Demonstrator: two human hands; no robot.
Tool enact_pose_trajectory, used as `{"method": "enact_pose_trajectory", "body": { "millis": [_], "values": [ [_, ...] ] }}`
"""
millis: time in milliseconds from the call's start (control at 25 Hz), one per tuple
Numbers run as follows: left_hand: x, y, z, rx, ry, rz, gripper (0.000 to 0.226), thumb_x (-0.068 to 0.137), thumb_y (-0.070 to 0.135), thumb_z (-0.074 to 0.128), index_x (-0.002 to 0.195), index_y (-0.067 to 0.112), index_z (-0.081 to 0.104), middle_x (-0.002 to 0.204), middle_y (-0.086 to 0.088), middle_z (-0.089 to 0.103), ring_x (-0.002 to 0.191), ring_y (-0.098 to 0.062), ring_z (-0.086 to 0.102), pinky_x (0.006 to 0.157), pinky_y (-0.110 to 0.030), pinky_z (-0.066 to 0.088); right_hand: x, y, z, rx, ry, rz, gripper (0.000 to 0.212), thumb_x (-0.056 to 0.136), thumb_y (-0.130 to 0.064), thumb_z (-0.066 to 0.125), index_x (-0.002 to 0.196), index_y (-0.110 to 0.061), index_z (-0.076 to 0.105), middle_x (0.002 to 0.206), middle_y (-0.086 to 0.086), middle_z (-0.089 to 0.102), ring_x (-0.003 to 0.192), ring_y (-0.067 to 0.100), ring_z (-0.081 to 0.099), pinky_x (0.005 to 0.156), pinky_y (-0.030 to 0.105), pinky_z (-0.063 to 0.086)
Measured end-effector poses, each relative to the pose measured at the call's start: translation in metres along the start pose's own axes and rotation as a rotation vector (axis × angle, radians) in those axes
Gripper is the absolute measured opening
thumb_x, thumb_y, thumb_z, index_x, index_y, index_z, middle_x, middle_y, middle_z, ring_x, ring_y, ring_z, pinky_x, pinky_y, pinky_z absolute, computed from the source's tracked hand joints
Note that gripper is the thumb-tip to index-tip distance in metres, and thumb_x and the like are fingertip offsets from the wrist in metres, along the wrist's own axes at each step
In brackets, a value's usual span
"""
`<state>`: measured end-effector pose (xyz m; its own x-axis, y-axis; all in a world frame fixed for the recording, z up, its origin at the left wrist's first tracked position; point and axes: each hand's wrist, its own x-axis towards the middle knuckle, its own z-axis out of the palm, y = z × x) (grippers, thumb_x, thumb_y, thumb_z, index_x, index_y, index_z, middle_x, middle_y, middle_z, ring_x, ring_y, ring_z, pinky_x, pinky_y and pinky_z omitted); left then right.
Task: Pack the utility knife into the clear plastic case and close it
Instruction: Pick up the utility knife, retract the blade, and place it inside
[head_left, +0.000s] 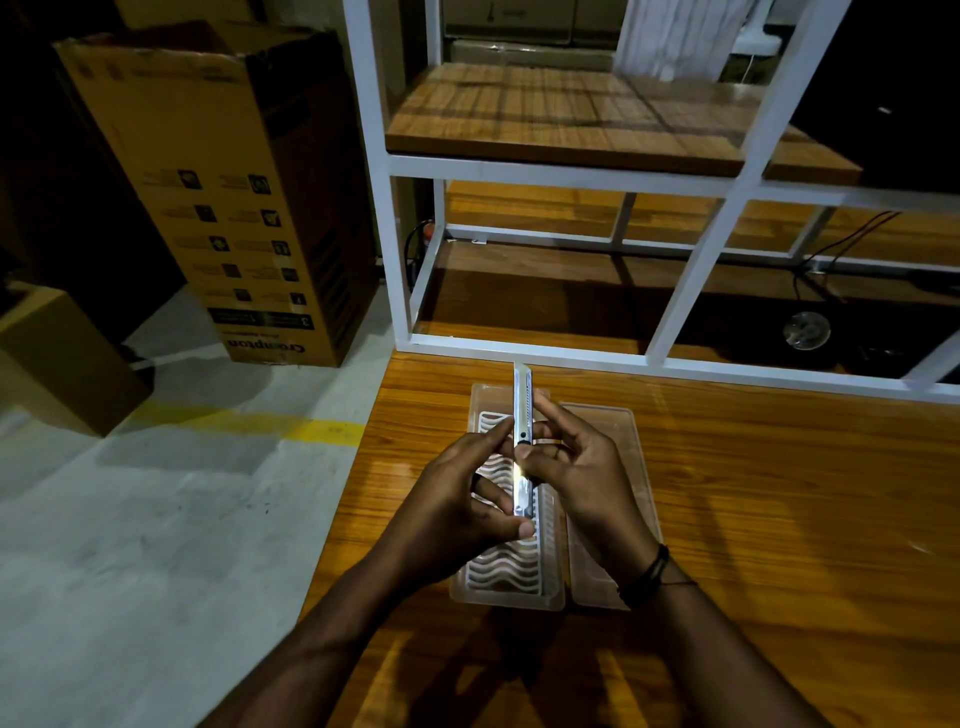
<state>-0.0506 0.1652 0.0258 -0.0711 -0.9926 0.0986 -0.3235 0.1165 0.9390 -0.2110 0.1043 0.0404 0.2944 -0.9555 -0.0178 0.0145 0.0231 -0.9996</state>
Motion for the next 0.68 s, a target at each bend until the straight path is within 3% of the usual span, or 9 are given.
{"method": "enact_pose_trajectory", "body": {
  "millis": [200, 360, 520, 680],
  "values": [
    [0.0, 0.0, -0.001, 0.008, 0.003, -0.011, 0.11, 0.069, 0.003, 0.093, 0.158, 0.032, 0.036, 0.139, 0.008, 0.054, 0.079, -0.014, 0.073, 0.067, -0.022, 0.061, -0.003, 0.003, 0.002, -0.003, -0.016, -0.005, 0.067, 0.088, 0.007, 0.066, 0.136, -0.038, 0.052, 0.104, 0.003, 0.073, 0.092, 0.02, 0.075, 0.073, 0.025, 0.057],
    [0.0, 0.001, -0.002, -0.003, 0.007, -0.021, 0.108, 0.069, 0.003, 0.093, 0.156, 0.036, 0.037, 0.136, 0.009, 0.055, 0.08, -0.014, 0.073, 0.066, -0.021, 0.06, -0.004, 0.007, 0.002, 0.003, -0.021, 0.01, 0.069, 0.088, 0.009, 0.065, 0.144, -0.028, 0.051, 0.116, 0.016, 0.07, 0.1, 0.03, 0.074, 0.075, 0.028, 0.059],
    [0.001, 0.0, -0.003, -0.014, 0.022, -0.038, 0.108, 0.068, 0.002, 0.093, 0.156, 0.035, 0.039, 0.135, 0.008, 0.056, 0.081, -0.017, 0.073, 0.066, -0.023, 0.061, -0.009, 0.007, 0.002, -0.015, -0.045, 0.015, 0.069, 0.088, 0.007, 0.065, 0.145, -0.03, 0.051, 0.115, 0.016, 0.066, 0.087, 0.014, 0.074, 0.069, 0.022, 0.056],
    [0.002, -0.001, -0.003, -0.022, 0.02, -0.039, 0.109, 0.067, 0.001, 0.093, 0.156, 0.036, 0.04, 0.136, 0.01, 0.056, 0.082, -0.019, 0.074, 0.068, -0.027, 0.063, -0.015, 0.006, 0.003, -0.009, -0.056, 0.011, 0.069, 0.09, 0.006, 0.065, 0.146, -0.029, 0.049, 0.108, 0.015, 0.066, 0.083, 0.007, 0.072, 0.067, 0.02, 0.055]
  ]
}}
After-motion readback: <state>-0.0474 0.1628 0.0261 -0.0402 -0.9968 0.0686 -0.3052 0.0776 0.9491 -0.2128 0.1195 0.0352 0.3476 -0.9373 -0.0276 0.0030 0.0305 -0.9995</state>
